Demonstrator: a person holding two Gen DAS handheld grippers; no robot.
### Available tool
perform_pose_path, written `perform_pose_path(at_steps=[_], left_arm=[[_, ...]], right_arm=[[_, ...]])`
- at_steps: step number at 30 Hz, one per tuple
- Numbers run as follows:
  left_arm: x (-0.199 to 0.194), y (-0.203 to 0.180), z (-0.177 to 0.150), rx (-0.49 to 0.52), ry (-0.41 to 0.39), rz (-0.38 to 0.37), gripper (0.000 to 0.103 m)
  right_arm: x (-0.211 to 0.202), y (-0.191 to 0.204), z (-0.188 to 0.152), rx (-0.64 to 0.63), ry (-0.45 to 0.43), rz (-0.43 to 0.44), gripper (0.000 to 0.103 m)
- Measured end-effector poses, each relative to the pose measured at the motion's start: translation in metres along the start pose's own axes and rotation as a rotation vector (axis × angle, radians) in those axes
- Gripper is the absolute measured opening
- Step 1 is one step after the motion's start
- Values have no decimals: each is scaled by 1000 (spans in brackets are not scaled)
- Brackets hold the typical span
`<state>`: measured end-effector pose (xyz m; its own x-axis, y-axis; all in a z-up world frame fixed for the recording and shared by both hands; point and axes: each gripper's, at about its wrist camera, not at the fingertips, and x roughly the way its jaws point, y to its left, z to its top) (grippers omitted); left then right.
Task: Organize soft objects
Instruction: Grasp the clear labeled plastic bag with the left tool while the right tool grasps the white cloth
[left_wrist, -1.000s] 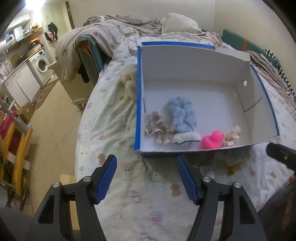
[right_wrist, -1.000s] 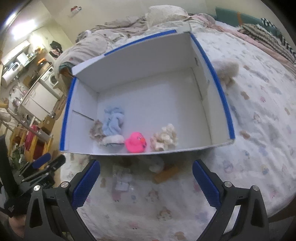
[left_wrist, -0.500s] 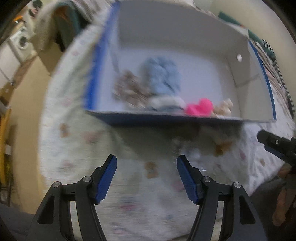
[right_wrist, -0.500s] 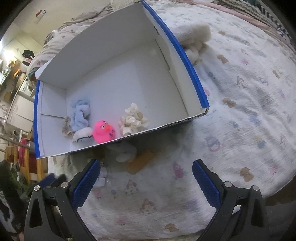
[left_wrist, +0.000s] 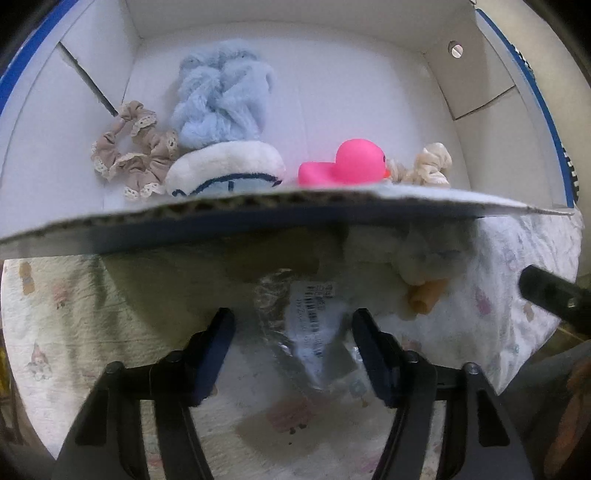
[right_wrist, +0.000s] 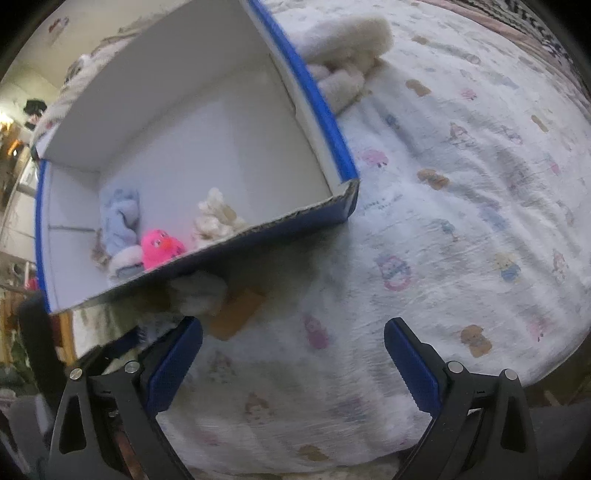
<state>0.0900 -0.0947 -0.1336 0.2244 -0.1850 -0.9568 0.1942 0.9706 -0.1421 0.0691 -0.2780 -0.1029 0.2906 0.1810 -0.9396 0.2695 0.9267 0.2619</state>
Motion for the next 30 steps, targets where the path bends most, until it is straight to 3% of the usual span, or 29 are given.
perform_pose_path(at_steps=[3,5,7,11,19,21,22,23,26,30], left_arm=[[-3,-1,-3,12,9,-19,27],[-4,-3,-6,34,21,-20,25],[-7,-3,-9,44,28,-36,22],[-23,11,-17,20,23,-47,21],[-73,61,-36,-76,-81,38,21],[-82,69,-32,-89,-102,54,21],[-84,73,-32,-99,-103,51,21],[-84,76,-33,-105,-100,52,21],[-82,85,-36,-122,-90,65,21],[-75,78,-30,-132,-87,86,21]], right_arm=[[13,16,-1,-98,23,-26,101],[24,26,-2,-151,47,-19,84],[35,35,-3,-196,71,-39,77],[39,50,0,-245,49,-41,76],[32,93,-1,-376,-32,-25,76],[38,102,-1,-403,-21,-10,66],[43,108,-1,-412,-8,-8,42],[48,110,-2,-422,14,-13,26],[52,111,-2,-430,18,-57,12],[35,99,-8,-367,-16,33,10]])
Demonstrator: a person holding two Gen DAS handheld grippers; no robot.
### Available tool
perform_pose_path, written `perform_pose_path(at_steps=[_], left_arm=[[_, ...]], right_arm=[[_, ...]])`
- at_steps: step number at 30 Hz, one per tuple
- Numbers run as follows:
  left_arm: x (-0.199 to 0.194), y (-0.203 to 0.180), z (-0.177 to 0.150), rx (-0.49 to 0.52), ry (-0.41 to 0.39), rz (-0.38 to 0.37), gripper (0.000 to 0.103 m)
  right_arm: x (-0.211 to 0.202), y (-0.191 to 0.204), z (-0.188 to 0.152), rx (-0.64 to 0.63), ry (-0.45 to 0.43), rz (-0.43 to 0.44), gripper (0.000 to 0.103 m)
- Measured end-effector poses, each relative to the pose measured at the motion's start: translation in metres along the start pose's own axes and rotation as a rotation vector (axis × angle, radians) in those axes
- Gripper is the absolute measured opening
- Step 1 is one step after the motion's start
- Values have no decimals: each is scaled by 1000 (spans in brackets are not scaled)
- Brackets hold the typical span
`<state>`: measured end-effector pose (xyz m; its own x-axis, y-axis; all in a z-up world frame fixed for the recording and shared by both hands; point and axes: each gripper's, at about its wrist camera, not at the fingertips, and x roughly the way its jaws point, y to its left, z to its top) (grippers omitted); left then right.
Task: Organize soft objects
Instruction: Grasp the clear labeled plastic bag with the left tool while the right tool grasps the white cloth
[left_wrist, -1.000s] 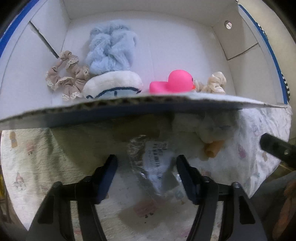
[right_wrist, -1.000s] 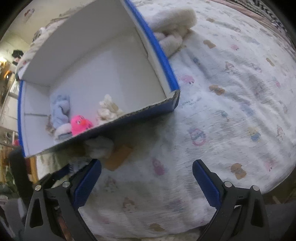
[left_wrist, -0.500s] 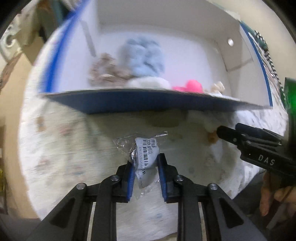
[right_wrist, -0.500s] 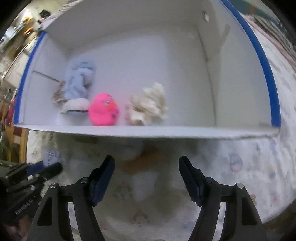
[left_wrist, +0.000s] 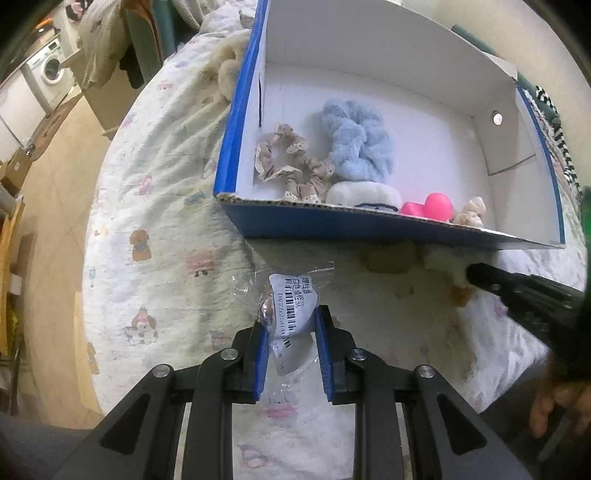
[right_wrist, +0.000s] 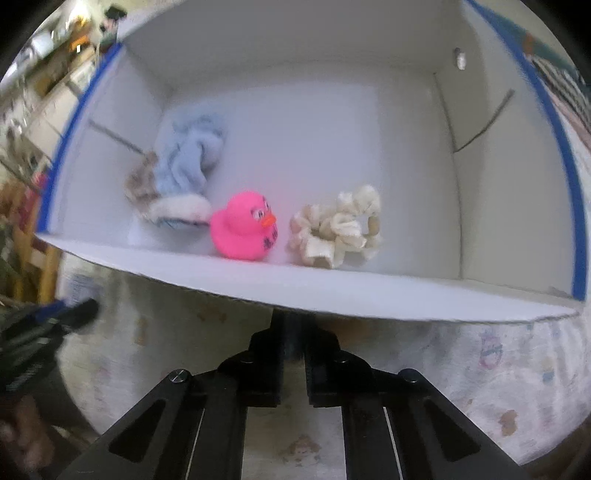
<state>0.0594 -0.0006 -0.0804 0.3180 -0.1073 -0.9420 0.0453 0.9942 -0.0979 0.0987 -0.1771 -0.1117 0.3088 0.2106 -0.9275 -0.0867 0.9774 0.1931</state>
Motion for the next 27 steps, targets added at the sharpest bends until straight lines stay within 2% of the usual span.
perform_pose_path(at_steps=[3,14,27], left_arm=[[3,-7,4,5,-7,13,21],[5,-8,6,16,-24,49,21],[-15,-1,1,8,-80,95,21]], right_arm=[[-20,-10,-6,33,-24,74,10],[-28,2,-11,-27,-38,91,10],[-55,1,-19,-27,-85,127,10]])
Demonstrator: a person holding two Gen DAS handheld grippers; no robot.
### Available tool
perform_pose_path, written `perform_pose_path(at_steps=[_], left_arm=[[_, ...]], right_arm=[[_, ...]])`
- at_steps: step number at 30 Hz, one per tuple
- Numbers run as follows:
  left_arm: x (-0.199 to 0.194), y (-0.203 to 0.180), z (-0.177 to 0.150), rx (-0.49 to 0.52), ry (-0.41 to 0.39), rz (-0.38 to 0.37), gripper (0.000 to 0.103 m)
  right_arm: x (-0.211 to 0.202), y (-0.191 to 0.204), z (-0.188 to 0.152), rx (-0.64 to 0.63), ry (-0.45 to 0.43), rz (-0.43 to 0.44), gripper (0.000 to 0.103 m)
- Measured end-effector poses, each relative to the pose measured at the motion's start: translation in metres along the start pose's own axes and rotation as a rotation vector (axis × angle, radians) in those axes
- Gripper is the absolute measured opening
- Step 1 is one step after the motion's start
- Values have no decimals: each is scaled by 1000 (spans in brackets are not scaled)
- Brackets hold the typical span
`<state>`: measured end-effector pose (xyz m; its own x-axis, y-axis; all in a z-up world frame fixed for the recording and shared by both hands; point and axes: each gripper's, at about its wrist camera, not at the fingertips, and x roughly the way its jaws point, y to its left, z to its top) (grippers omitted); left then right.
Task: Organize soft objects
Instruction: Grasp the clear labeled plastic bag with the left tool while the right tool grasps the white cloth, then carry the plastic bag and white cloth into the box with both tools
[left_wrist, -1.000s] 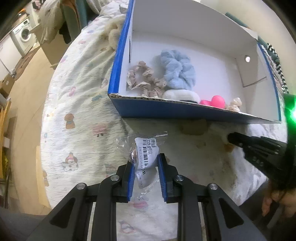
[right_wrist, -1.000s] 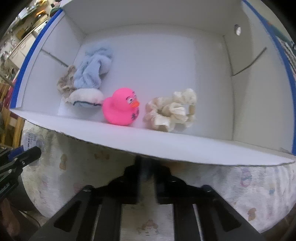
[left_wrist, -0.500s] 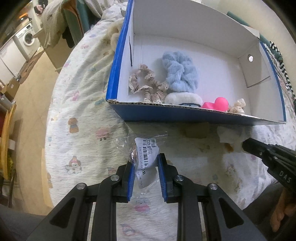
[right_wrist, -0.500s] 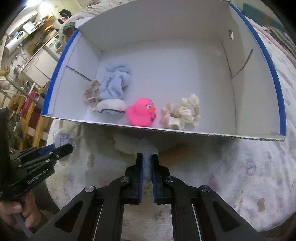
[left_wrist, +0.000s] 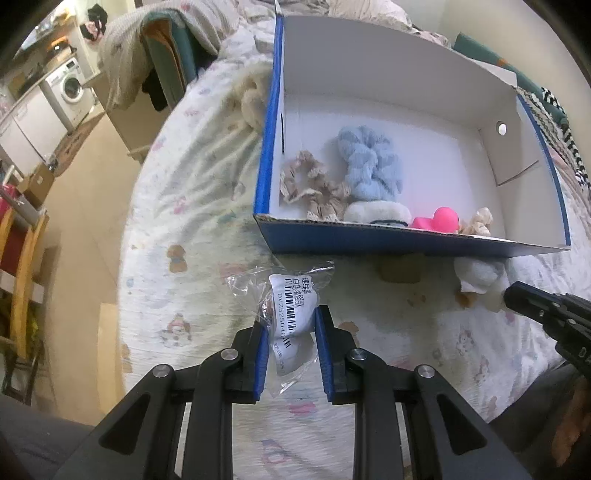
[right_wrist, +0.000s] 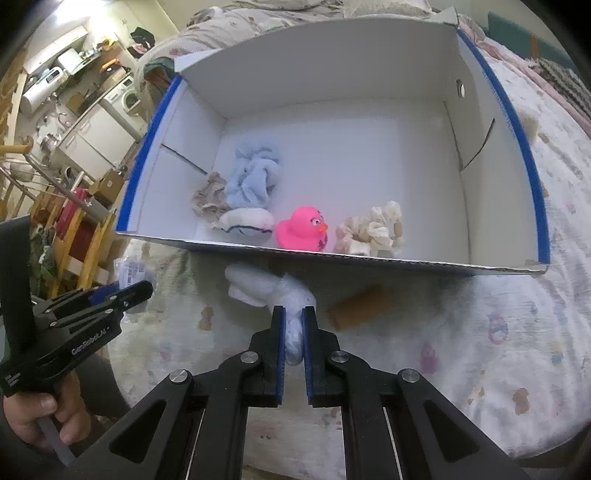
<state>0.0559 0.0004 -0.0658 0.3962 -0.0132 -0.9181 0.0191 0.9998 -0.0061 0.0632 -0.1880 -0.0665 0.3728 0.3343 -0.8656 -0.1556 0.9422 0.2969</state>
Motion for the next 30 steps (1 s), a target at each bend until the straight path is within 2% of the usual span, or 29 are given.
perform_pose_path(at_steps=[11,15,19,24,30], left_arm=[[-21,8,-9,-24,-49,32,21],[-35,11,-7,-48,-77,33,21],[-58,9,4,-62,-120,21,21],[-87,-1,30,-31,-195,9,21],[-101,-13,55,13,-261,19,21]], right_arm=[[-20,3,-8,14,-34,32,10],[-39,6,-8,21,-83,57,10],[-62,12,4,17,-145,81,10],[-85,13,25,15,-203,90,10],[-102,7,50,15,-252,82,10]])
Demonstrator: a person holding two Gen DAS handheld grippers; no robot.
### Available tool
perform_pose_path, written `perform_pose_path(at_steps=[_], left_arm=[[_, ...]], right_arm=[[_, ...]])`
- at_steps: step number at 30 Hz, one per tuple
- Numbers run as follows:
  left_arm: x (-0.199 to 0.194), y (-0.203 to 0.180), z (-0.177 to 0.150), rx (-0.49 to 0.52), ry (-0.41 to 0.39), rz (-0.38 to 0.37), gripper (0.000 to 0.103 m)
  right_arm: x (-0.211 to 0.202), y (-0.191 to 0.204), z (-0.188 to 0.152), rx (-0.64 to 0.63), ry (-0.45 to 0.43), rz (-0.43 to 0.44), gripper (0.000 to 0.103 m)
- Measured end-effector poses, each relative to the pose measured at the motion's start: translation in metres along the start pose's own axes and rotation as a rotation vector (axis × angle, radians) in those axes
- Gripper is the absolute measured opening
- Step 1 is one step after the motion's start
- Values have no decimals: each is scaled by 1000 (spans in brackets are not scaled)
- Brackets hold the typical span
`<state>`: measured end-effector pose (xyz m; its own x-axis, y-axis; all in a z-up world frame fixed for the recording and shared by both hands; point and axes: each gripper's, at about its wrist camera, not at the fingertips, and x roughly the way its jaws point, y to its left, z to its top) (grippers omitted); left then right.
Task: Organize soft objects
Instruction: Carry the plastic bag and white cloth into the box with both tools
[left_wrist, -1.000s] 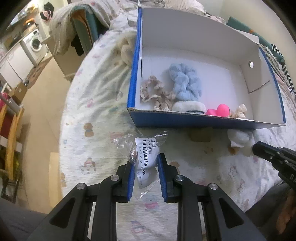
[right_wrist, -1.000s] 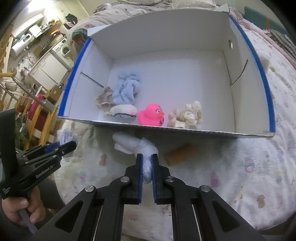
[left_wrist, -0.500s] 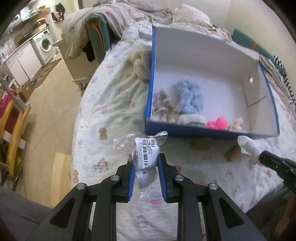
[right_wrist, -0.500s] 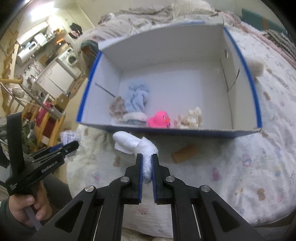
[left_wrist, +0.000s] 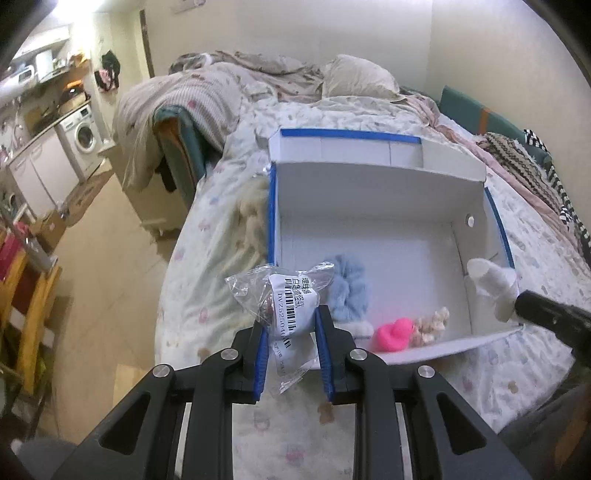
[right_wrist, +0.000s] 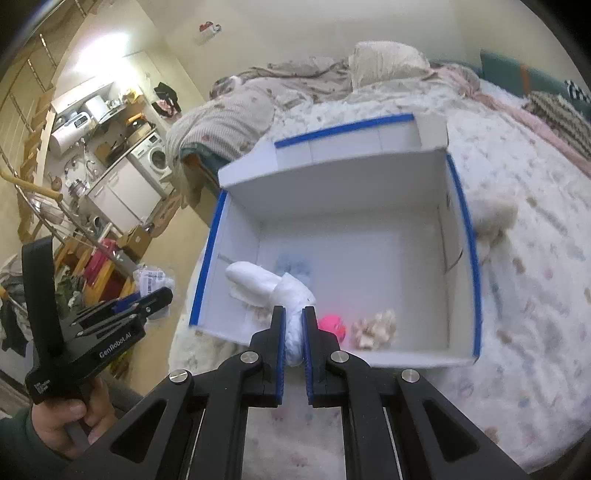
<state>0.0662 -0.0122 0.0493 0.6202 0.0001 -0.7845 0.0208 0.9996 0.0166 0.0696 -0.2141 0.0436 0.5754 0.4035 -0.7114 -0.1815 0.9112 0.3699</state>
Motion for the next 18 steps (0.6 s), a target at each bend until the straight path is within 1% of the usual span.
perform_pose_path(at_steps=[3,7,13,18], left_arm=[[3,-5,11,15,-9,-7,21],[13,-10,25,30,-9,-14,21],[34,-17,40,58,4,-18,21],[56,-24,47,73,23,-21,21]], right_arm=[[1,-5,11,3,-18,-15,10],[9,-16,19,12,-42,-66,10],[35,-40,24,60,-22,-89,10],[57,-55,21,91,16,-105,10]])
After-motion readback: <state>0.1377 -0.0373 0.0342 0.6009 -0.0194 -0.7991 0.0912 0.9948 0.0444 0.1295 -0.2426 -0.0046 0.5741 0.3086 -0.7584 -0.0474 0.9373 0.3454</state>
